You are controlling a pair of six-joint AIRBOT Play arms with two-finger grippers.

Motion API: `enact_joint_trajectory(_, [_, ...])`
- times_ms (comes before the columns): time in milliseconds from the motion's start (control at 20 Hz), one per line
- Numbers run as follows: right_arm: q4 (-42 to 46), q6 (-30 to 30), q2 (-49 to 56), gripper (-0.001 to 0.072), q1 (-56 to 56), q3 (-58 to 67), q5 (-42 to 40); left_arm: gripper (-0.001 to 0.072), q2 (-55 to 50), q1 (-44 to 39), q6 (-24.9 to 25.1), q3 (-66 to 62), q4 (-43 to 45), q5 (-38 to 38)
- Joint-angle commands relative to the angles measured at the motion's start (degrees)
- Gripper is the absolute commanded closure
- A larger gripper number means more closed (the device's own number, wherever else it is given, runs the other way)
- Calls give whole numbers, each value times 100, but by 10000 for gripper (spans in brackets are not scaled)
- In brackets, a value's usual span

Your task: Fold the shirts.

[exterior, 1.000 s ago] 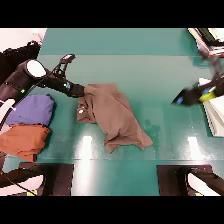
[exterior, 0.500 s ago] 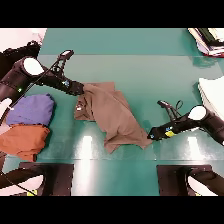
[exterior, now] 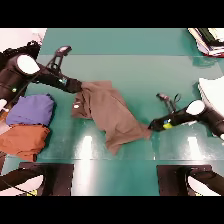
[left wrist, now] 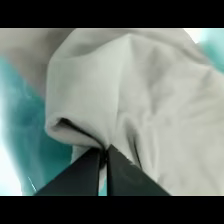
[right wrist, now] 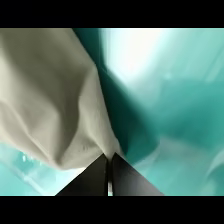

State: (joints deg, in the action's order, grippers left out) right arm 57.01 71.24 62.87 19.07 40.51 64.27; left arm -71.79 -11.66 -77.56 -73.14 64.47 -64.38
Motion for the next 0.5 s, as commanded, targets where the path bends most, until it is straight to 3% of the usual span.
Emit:
enact_joint_trajectory(0, [332,-74,-402,698,-533,1137,131,679,498,4,4,-551,354,-155])
enact_joint_trajectory(200, [448,-74,-1169,698,-1659,2973,387,679,1285,4,4,-1860,455,-420])
enact_joint_trajectory(450, [450,-81,-1740,698,-2500,4415,643,679,1926,4,-2,-3040,-105,-802])
